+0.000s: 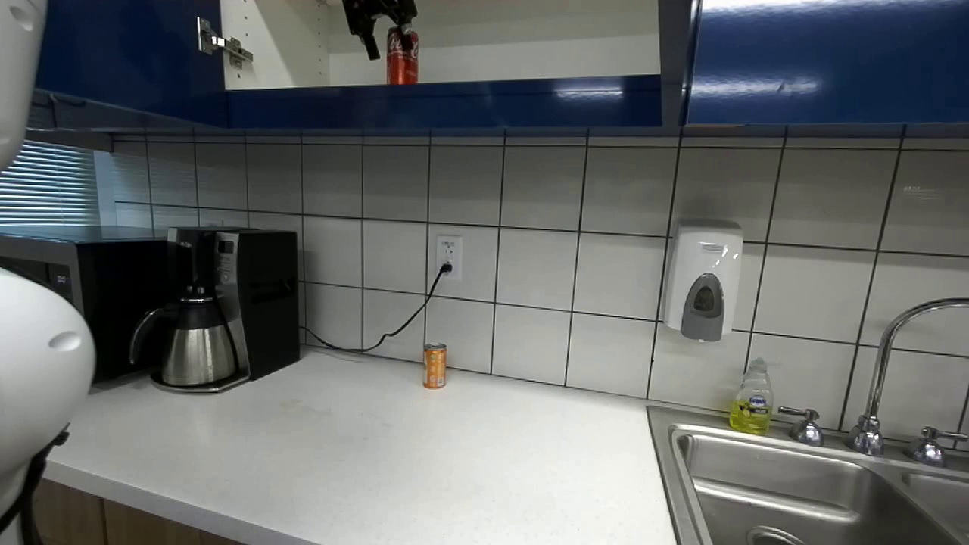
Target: Put the can inside the cupboard
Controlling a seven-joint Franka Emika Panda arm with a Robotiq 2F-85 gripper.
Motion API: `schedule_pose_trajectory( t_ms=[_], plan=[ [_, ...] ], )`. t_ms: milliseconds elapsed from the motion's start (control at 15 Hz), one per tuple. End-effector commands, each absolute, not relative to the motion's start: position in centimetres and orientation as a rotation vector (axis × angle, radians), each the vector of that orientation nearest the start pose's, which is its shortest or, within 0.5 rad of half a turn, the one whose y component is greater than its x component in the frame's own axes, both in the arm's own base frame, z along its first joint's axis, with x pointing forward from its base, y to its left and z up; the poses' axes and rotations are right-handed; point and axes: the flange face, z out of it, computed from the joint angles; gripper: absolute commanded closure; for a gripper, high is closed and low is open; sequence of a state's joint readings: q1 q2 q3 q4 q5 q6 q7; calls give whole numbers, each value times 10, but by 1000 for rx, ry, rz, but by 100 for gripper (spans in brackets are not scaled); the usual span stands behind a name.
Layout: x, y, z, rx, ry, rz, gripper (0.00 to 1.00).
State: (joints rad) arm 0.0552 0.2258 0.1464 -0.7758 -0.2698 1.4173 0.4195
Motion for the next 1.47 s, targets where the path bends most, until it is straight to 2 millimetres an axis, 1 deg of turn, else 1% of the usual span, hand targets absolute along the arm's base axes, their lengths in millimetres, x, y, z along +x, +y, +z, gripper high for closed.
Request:
schedule_pose_trajectory(
  t_ms=[0, 267, 400, 600, 733, 867, 1000, 1133, 1267, 1400],
  plan=[
    [535, 69, 835, -3096, 464, -693, 0],
    [514, 76, 823, -3101, 436, -660, 0],
    [500, 79, 819, -3105, 418, -661, 0],
    [473, 84, 813, -3108, 381, -664, 0],
    [457, 87, 804, -3120, 360, -668, 0],
    [443, 92, 791, -3139, 320, -676, 0],
    [432, 94, 770, -3155, 302, -654, 0],
    [426, 98, 745, -3174, 270, -638, 0],
    [422, 99, 713, -3194, 243, -622, 0],
    [421, 98, 677, -3201, 212, -609, 0]
  ],
)
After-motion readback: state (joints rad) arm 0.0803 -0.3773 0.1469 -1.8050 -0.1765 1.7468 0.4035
